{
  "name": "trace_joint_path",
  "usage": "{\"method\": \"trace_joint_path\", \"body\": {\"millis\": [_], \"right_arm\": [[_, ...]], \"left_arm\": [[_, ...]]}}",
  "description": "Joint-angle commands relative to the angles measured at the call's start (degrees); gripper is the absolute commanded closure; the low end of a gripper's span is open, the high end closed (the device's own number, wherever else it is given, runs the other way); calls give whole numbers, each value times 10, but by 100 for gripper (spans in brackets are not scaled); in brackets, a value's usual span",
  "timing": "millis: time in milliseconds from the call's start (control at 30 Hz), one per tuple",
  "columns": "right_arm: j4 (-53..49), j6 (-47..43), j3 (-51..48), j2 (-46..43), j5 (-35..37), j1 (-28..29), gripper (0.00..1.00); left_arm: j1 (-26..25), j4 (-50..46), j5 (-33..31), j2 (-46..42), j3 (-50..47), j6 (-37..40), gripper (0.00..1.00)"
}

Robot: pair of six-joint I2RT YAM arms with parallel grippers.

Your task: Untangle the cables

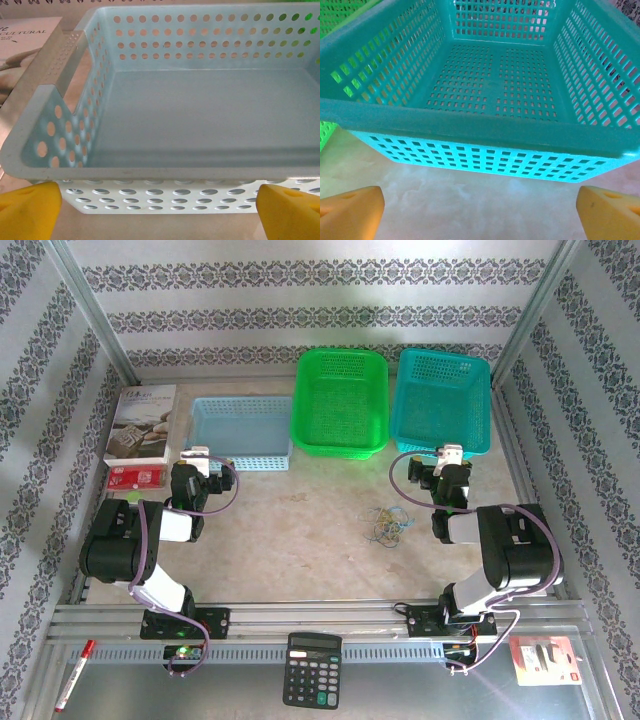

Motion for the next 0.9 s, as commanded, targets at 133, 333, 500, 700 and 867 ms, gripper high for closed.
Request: {"method": "trace_joint_path", "body": {"millis": [133,333,500,700,867], "right_arm": [[-69,13,3,-133,21,0,2],[-285,175,56,-244,74,-2,2],[-320,330,36,-360,0,-20,2],[-410,397,34,-455,-186,-14,11],[-623,419,62,-454,-229,42,22]], "left_arm": [[7,-60,-59,-84,0,-15,0],[7,-184,-106,-192,33,-68,0],[7,-356,-56,-287,105,-185,0],[-13,-498,69,-355,169,-276,0],[-102,-590,104,-369,194,-290,0]]}}
